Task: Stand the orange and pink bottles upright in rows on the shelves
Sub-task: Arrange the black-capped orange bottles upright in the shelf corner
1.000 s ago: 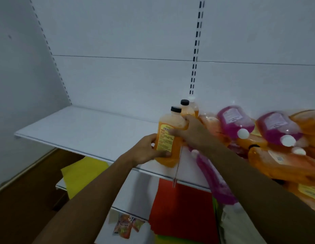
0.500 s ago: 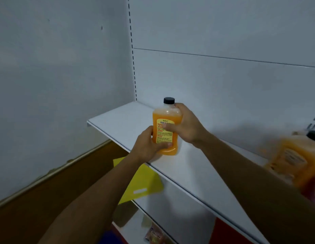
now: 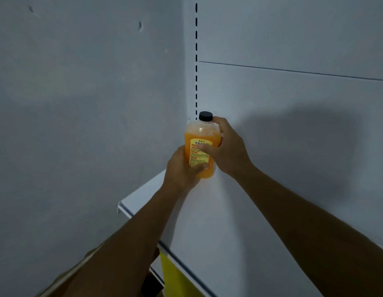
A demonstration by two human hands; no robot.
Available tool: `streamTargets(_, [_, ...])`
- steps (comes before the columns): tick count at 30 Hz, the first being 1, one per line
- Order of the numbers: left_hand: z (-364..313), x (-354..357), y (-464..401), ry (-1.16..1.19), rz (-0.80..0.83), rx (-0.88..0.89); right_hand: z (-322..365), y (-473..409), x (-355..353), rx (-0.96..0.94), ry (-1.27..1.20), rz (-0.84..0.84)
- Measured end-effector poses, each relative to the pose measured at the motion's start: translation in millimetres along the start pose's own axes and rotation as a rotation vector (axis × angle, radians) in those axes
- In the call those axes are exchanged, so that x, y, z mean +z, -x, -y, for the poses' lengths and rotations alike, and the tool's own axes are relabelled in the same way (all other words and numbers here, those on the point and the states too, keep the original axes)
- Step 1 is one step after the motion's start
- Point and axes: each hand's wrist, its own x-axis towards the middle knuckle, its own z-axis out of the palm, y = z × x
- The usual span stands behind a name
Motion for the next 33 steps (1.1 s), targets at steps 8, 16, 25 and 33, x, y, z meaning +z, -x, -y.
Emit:
streamTargets(8, [22,2,-53,-0.013,0.050,0.006,-19,-39,31,-0.035,0.165,-0.098])
streamTargets(16, [18,6,-39,-0.184,0.027,-0.031,-21,-29,26,0.005,0.461,-0.061])
streamTargets(25, [-16,20,62,-0.493,0.128,-0.010,-10,72,-68,0.151,0.621,0.122])
streamTargets(33, [-116,122,199,-0.446,0.428,0.211,29,230,-209,0.108,0.837,-0.078])
